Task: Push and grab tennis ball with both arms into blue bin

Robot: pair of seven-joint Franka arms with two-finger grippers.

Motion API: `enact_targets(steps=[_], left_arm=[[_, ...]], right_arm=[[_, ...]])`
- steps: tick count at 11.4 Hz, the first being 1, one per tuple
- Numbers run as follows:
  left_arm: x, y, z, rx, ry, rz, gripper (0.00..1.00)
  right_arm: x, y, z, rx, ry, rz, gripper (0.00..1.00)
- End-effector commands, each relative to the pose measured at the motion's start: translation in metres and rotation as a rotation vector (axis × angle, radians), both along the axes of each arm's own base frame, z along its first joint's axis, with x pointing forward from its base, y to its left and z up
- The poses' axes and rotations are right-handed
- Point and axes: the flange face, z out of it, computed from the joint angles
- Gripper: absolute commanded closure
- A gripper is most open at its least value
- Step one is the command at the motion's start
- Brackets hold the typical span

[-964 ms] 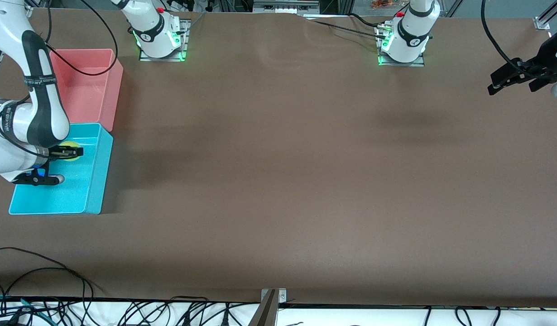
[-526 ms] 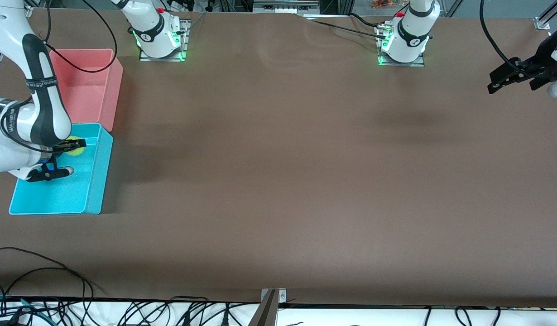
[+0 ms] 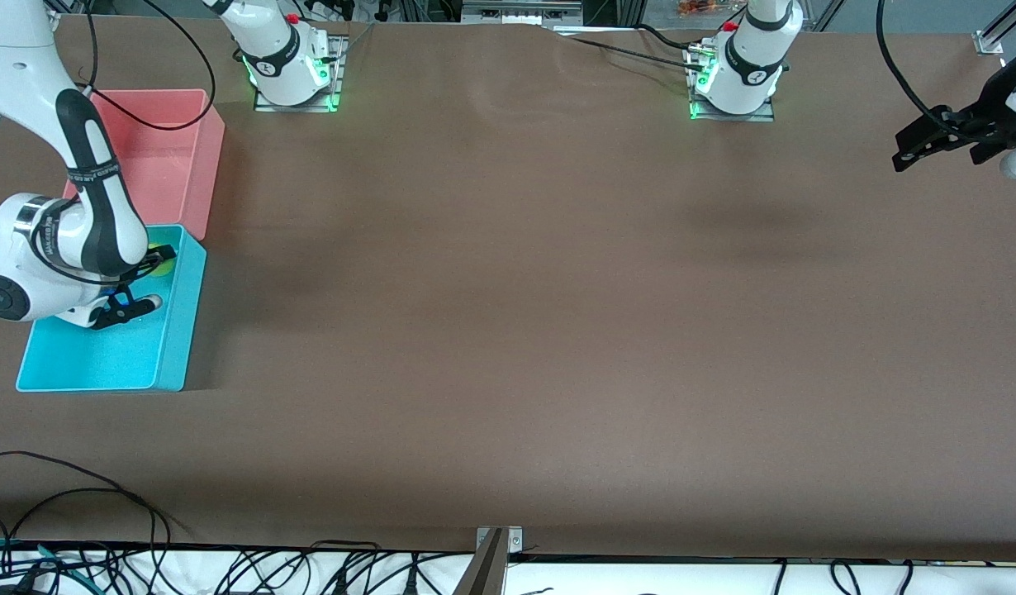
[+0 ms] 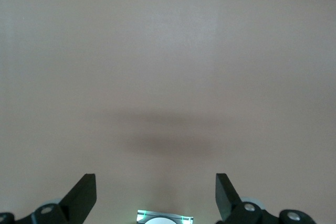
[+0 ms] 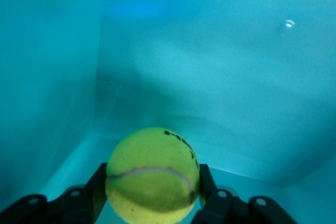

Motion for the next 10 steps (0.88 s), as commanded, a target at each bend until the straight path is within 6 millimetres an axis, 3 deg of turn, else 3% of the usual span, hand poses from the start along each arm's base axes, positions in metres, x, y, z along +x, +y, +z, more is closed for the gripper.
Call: enact_targets(steps=[1, 5, 8, 9, 10], left_arm=[[0.000, -0.002, 0.006, 0.031, 0.001, 0.000, 0.00], [0.000, 0.001, 0.006, 0.031, 0.001, 0.005, 0.00], [0.000, 0.005, 0.006, 0.031, 0.001, 0.012, 0.00], [0.000, 0.006, 0.006, 0.031, -0.001, 0.014, 0.00], [0.000, 0.005, 0.006, 0.031, -0.001, 0.012, 0.00]], right_arm=[[0.008, 0.003, 0.016, 0.049, -0.036, -0.009, 0.00], [0.029, 0.004, 0.061, 0.034, 0.005, -0.018, 0.00], [0.060, 0.010, 0.136, 0.020, -0.016, -0.034, 0.00], [0.065, 0.011, 0.149, 0.018, -0.031, -0.036, 0.00], [0.067, 0.014, 0.147, 0.027, -0.035, -0.042, 0.00]])
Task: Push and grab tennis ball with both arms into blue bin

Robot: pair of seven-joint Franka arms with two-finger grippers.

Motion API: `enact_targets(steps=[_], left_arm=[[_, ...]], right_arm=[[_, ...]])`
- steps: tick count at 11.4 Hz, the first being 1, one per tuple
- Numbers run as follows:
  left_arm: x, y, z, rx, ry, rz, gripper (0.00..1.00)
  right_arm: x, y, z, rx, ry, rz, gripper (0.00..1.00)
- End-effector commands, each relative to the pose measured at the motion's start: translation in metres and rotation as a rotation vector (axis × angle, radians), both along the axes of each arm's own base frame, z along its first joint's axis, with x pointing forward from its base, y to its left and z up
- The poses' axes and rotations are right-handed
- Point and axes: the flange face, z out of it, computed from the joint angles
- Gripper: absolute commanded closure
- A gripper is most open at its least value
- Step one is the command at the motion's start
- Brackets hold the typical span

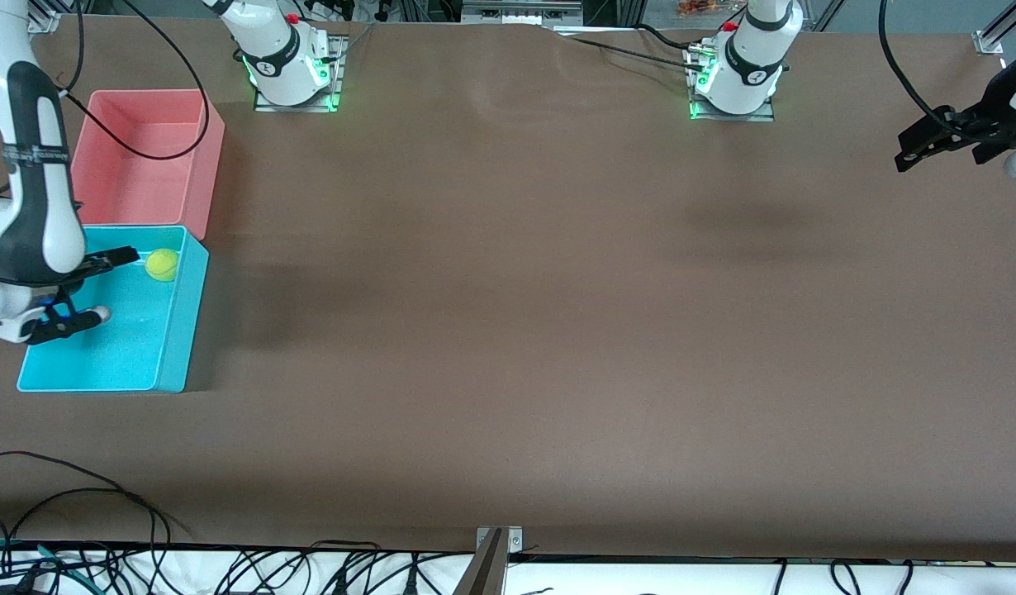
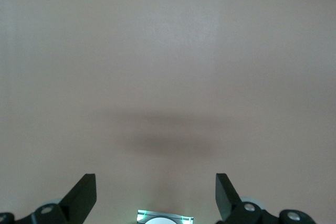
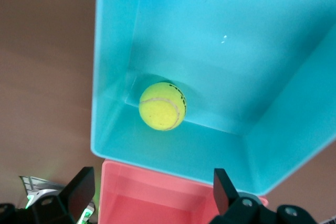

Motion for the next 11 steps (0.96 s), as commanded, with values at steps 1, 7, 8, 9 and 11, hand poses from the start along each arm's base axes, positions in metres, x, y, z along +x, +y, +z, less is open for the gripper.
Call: enact_targets(steps=[1, 7, 8, 9, 11], left_arm=[[0.000, 0.001, 0.006, 0.030, -0.001, 0.006, 0.00], [0.000, 0.005, 0.006, 0.030, -0.001, 0.012, 0.00], [0.000, 0.006, 0.006, 0.030, -0.001, 0.015, 0.00], [0.000, 0.006, 0.006, 0.030, -0.002, 0.015, 0.00], [0.001, 0.006, 0.005, 0.030, -0.004, 0.014, 0.00]], right_arm=[[0.012, 0.007, 0.016, 0.033, -0.019, -0.023, 0.00], [0.043, 0.055, 0.071, -0.058, -0.156, -0.148, 0.00], [0.045, 0.051, 0.082, -0.061, -0.175, -0.168, 0.00], [0.045, 0.050, 0.090, -0.068, -0.183, -0.172, 0.00], [0.045, 0.047, 0.089, -0.066, -0.177, -0.177, 0.00]])
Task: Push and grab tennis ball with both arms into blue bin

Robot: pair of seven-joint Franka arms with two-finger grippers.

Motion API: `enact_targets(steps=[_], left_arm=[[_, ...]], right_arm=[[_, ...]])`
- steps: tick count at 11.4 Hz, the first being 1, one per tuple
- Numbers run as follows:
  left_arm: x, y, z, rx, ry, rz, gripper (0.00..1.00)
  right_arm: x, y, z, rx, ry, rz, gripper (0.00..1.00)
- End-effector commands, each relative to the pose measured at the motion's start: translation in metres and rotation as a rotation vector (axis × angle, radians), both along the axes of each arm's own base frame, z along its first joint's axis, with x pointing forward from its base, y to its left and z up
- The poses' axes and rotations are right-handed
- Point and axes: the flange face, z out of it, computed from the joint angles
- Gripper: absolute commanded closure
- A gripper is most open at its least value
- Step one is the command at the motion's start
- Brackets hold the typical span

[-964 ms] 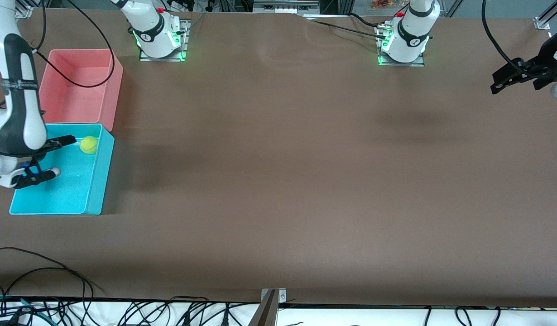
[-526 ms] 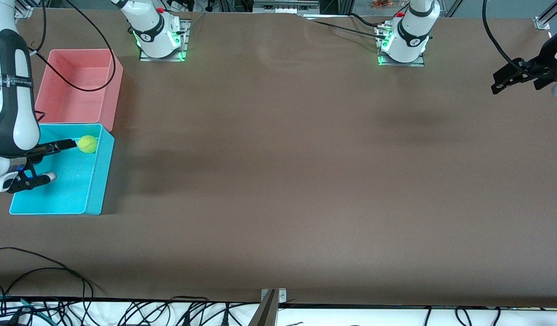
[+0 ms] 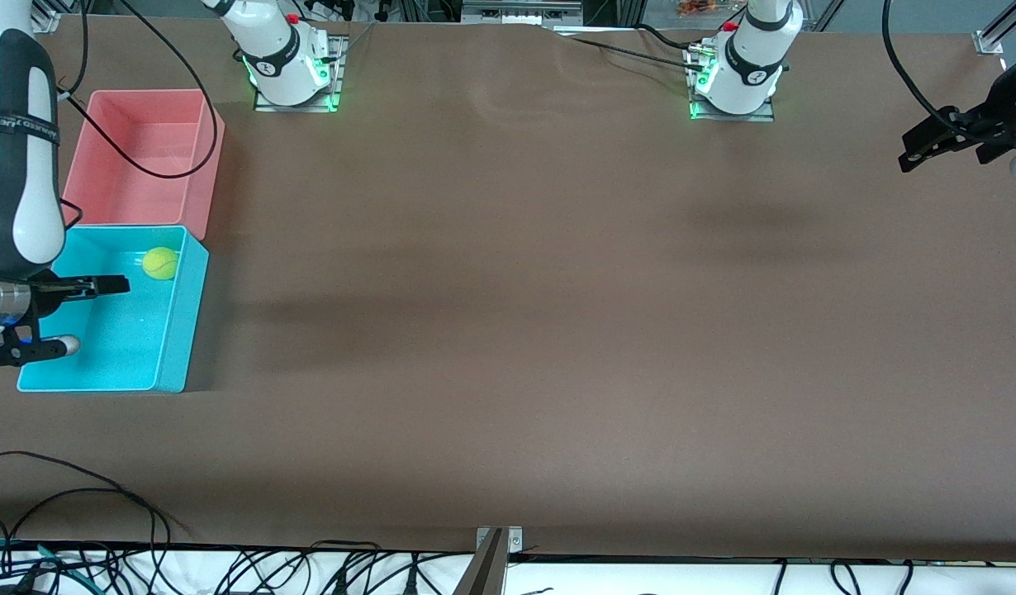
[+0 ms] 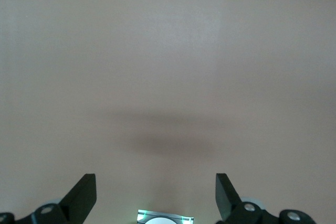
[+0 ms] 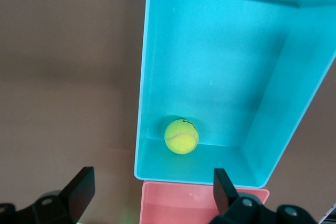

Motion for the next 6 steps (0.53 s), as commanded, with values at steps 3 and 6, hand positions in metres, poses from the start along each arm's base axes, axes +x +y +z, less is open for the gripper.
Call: enact_targets(steps=[3, 6], left_arm=[[0.0008, 0.0015, 0.0053, 0.030, -0.004, 0.006, 0.00], [0.0008, -0.0011, 0.0052, 0.029, -0.004, 0.003, 0.00]], right_arm=[[-0.0060, -0.0006, 0.0063, 0.016, 0.044, -0.031, 0.00], [-0.0068, 0.0010, 0.0059, 0.021, 0.053, -0.021, 0.00]])
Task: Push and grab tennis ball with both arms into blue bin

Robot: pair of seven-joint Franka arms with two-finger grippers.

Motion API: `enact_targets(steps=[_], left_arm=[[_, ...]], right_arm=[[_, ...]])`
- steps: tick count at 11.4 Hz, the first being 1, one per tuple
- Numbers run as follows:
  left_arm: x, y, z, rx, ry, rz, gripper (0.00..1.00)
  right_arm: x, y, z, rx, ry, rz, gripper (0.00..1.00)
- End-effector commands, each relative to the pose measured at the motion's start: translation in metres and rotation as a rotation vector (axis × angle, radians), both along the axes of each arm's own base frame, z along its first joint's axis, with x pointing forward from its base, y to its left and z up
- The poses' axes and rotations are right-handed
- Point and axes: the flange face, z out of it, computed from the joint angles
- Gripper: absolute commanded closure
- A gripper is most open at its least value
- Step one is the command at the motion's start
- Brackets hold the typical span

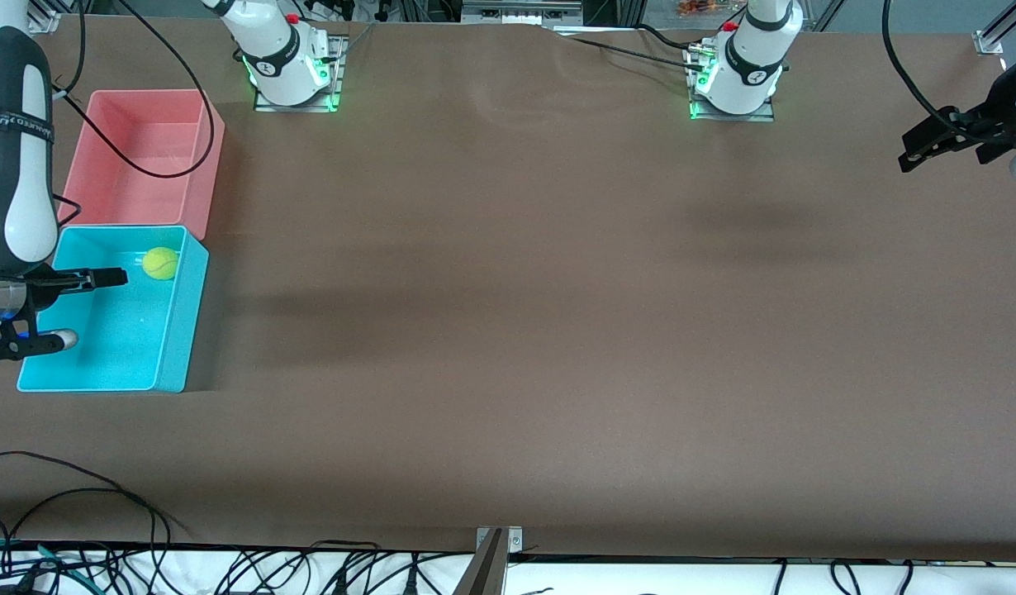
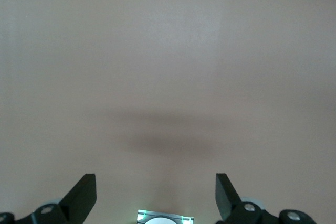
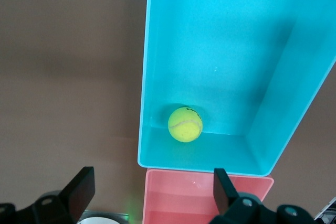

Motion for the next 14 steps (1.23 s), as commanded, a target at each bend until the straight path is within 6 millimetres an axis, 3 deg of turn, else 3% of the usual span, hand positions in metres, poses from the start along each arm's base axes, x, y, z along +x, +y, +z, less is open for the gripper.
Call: enact_targets(steps=[1, 5, 14], left_arm=[[0.001, -0.002, 0.005, 0.030, -0.004, 0.000, 0.00], [0.001, -0.006, 0.005, 0.030, -0.004, -0.006, 0.00], [0.004, -0.013, 0.000, 0.017, 0.007, -0.020, 0.00]], right_arm=[[-0.001, 0.004, 0.016, 0.014, -0.012, -0.021, 0.00], [0.000, -0.002, 0.078, -0.017, -0.123, -0.071, 0.00], [-0.003, -0.003, 0.082, -0.016, -0.118, -0.082, 0.00]])
